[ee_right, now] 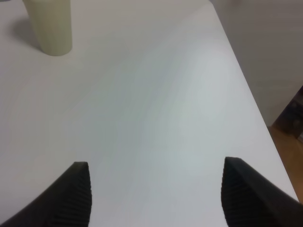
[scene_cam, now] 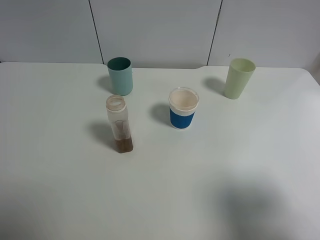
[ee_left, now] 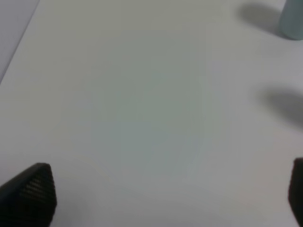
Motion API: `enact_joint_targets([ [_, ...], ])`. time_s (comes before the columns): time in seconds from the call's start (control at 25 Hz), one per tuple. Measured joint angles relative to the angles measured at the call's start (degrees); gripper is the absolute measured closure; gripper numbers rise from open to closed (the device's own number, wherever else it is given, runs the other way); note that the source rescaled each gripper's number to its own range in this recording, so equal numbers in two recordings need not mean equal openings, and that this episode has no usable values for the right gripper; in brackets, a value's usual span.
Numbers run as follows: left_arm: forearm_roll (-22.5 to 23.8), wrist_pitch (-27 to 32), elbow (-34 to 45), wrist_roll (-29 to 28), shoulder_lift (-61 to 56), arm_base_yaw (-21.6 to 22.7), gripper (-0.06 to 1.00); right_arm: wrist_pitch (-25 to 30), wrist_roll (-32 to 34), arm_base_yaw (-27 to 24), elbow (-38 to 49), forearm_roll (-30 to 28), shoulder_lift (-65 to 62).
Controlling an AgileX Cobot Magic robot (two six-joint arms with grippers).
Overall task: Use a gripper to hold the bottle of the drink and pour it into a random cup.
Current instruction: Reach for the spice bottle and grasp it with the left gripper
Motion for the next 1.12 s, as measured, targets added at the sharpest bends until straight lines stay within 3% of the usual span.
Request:
enact_joint_targets([
  [1.12, 0.0, 0.0, 0.0, 0.0, 0.0, 0.0, -0.06, 0.0, 0.0, 0.0, 0.0, 0.0, 0.0],
])
